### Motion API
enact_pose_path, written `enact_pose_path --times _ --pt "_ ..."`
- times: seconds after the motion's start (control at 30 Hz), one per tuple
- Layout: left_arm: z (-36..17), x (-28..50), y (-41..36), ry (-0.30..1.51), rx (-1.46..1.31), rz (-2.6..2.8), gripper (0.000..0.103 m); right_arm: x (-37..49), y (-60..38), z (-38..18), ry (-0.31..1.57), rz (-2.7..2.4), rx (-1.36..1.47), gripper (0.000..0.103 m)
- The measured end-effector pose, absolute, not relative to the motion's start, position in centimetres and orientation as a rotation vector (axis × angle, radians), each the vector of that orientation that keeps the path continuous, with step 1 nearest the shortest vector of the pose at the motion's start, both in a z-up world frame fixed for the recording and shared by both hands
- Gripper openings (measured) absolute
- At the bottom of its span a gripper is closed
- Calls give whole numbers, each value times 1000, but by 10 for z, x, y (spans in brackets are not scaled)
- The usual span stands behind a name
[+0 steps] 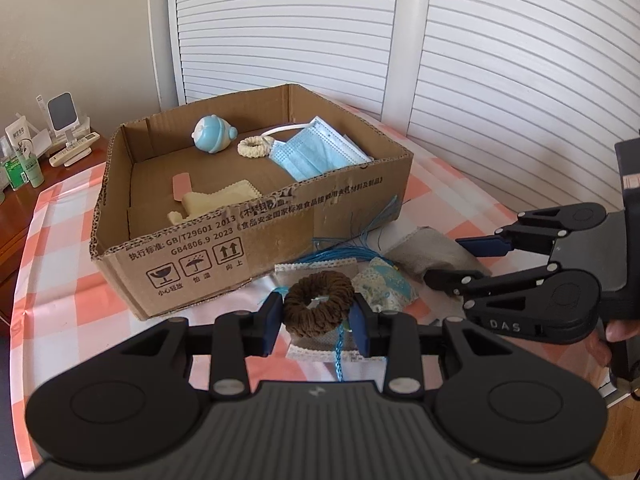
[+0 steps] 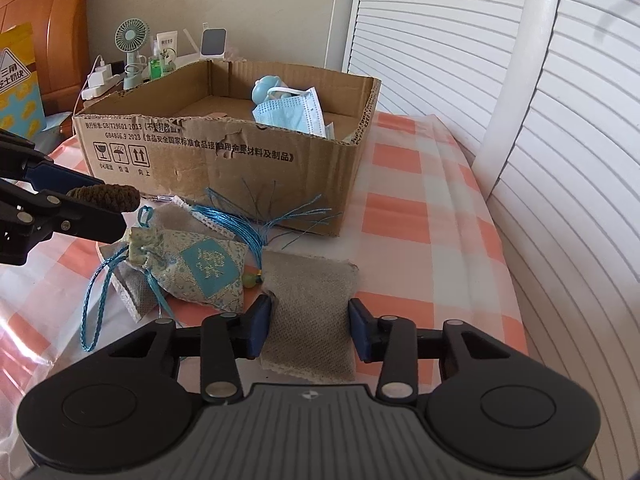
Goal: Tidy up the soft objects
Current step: 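Grasp the grey linen sachet with the right gripper while the left holds the hair tie, then carry hair tie and sachet into the box and open both grippers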
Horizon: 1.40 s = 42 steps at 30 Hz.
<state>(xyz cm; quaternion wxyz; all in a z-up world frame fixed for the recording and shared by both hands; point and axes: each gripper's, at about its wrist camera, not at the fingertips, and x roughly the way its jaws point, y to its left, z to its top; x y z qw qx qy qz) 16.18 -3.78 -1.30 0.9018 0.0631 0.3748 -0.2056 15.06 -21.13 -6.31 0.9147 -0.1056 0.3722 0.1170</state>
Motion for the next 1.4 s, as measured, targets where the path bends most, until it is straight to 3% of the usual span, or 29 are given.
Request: enact_pose_path --times 0.33,0.4,0.47,0.7,0.8,0.87,0.97,1.4 --pt "-3 145 -21 760 134 -414 35 136 -214 -49 761 247 -249 35" --pt "-3 143 -18 760 128 -410 35 133 -215 -48 761 251 -254 43" --pt "-3 141 -15 761 124 -408 35 132 -218 -47 764 256 -237 70" --pt "-2 137 -10 761 118 -402 35 139 -220 -56 760 263 -171 72" --pt "-2 136 -9 761 121 -401 35 145 -216 -66 775 235 -188 67" --pt "-2 136 -7 761 121 -399 35 144 -215 -68 768 241 -196 48" --pt "-2 137 -6 765 120 -401 35 142 -214 -64 762 248 -209 37" --pt "20 146 -4 746 146 -426 35 126 -219 -24 696 307 -251 35"
